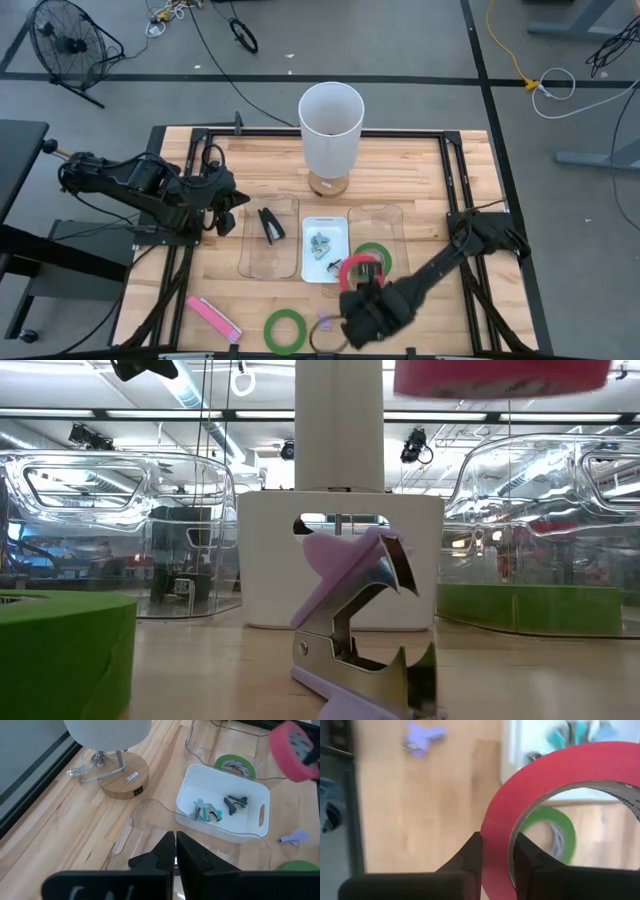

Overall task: Pick and place Stapler, Stapler remover, tape
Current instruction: Put the pink tape into the right transparent bin

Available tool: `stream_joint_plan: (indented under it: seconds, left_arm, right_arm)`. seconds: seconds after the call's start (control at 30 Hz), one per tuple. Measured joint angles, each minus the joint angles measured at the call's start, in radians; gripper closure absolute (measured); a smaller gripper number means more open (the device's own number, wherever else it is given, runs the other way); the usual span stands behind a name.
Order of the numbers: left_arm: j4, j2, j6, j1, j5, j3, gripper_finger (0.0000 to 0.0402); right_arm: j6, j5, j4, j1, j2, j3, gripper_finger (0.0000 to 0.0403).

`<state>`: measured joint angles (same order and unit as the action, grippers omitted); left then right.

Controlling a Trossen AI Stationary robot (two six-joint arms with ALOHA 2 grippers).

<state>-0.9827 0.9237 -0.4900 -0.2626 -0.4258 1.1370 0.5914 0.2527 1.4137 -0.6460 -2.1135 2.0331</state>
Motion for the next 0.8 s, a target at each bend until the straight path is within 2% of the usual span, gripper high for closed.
stream_joint_plan:
  seconds: [0.13,0.27,0.53,0.67,0.8]
  left_arm:
    - [-0.006,0.0,0.001,0.0,0.0,0.0,0.0383]
    - [-0.022,0.0,0.002,0.0,0.0,0.0,0.0383]
    - [-0.037,0.0,0.004,0.0,0.0,0.0,0.0383]
    - [-0.037,0.0,0.003,0.0,-0.017,0.0,0.0383]
    - [-0.036,0.0,0.004,0.0,-0.031,0.0,0.0383]
  right_arm:
    - [-0.005,-0.005,-0.007,0.051,0.069,-0.088,0.0346]
    - [0.025,-0.007,-0.093,0.076,0.204,-0.241,0.0346]
    - [0.059,-0.035,-0.548,0.11,0.545,-0.714,0.0346]
    - [0.109,-0.048,-0.692,0.128,0.658,-0.916,0.0346]
    - [0.139,-0.07,-0.809,0.14,0.718,-1.044,0.0346]
